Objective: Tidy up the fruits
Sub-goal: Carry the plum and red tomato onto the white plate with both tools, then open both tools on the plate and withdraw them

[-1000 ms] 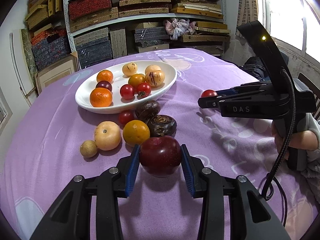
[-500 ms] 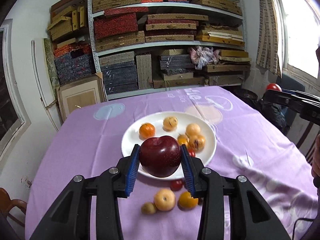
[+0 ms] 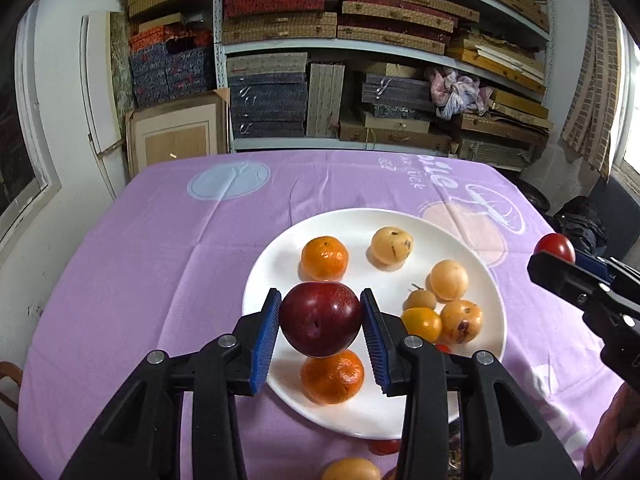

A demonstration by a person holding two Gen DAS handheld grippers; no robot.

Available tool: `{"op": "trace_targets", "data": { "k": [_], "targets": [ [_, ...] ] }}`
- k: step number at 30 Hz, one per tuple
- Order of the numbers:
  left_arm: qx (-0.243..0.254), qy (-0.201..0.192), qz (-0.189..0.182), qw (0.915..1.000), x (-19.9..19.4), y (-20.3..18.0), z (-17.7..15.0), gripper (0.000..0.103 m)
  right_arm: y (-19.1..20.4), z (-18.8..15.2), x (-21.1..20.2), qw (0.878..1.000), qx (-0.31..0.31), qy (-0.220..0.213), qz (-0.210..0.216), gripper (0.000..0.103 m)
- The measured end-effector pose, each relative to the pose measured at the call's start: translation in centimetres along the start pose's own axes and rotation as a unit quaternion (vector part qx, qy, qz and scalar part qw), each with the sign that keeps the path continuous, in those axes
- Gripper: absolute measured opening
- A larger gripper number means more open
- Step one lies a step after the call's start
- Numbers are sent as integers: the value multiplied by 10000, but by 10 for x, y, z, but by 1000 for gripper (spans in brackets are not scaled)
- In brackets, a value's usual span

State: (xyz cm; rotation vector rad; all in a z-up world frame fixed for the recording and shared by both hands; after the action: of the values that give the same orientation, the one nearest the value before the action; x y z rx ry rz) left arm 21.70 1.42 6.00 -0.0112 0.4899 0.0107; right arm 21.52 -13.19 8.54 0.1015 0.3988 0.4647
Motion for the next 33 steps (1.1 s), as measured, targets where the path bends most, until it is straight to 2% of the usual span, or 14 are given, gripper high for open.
{"op": "trace_targets", "data": {
  "k": [7,13,19,21,22,27,28,30,33],
  "targets": [
    [-136,84,244,9996,30,27,-8,41,0,-19,66,9989,-110,440,-138,32],
    [-210,91,257,9994,44,33,-11,41,21,-28,100,9955,-699,594,-229,32],
    [-246,206,266,9991,56,38,-18,41,21,-37,113,9938,-811,738,-200,33],
    [-297,227,255,9990,55,41,-18,41,17,-37,115,9940,-774,750,-188,41],
    [-329,234,233,9989,55,42,-18,41,17,-38,114,9942,-764,733,-192,48],
    [-343,219,235,9989,52,44,-18,46,19,-35,107,9949,-782,625,-157,50],
    [-340,211,229,9989,51,44,-18,47,19,-33,104,9953,-756,587,-135,51],
    [-323,134,251,9991,48,43,-16,63,20,-28,97,9963,-706,483,-97,53],
    [-168,-78,401,9990,38,40,-11,73,20,-15,79,9980,-605,189,-57,68]
  ]
}}
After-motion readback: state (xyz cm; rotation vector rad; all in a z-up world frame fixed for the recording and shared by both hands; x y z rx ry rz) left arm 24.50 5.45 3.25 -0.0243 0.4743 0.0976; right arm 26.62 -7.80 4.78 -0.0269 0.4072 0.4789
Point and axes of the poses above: each gripper's, at about its wrist camera, not at the fingertips, and x roughly the way its jaws point, y to its left, z to its top, the point moved 3 cm from there along x, roughly the way its jaws point, and after that the axes turned 13 degrees about -y, right-handed, at the moved point
